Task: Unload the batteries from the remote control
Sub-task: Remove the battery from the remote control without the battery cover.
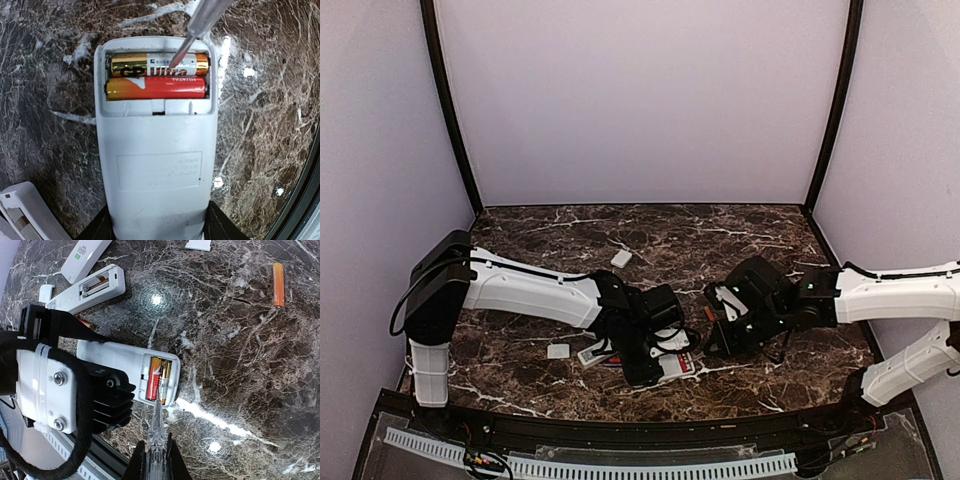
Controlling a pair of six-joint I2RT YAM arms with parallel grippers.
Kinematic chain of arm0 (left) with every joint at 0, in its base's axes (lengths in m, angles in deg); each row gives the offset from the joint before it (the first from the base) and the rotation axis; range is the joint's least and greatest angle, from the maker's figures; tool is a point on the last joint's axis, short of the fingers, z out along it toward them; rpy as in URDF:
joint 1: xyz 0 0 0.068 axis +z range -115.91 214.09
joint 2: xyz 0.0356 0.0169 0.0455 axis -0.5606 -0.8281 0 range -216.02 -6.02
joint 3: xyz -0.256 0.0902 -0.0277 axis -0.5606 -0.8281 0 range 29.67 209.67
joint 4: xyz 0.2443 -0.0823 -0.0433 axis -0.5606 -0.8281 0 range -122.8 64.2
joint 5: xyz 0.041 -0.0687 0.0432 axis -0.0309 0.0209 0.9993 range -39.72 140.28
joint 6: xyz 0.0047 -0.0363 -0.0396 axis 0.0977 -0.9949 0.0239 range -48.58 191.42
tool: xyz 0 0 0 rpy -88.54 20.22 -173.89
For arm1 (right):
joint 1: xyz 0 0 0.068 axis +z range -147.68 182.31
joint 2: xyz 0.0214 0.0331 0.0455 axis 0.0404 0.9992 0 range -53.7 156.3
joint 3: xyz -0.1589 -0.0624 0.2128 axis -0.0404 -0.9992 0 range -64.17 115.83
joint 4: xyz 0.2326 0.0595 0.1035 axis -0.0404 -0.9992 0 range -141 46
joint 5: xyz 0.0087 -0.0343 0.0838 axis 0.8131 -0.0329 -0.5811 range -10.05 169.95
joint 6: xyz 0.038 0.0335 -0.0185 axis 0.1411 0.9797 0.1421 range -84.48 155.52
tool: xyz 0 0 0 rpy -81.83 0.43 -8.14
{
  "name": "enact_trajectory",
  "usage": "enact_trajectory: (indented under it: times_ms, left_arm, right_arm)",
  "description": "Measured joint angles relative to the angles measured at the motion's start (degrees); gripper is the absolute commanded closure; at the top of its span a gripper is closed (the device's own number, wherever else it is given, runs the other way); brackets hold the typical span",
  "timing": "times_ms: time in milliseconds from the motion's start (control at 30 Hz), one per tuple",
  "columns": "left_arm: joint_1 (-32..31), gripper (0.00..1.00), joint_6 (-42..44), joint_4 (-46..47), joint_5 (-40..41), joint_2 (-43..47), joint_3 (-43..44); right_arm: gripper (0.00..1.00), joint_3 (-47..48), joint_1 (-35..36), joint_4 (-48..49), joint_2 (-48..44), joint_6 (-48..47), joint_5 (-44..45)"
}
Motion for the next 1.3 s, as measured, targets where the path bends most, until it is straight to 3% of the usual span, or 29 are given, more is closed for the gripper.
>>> enact_trajectory:
  times_ms: [1300]
  left_arm:
    - [0.0, 0.84, -1.4, -0.5, -0.3, -0.2, 0.2]
  right_arm:
    - [1.0, 7.5, 3.4, -6.0, 7.9, 3.8, 6.3]
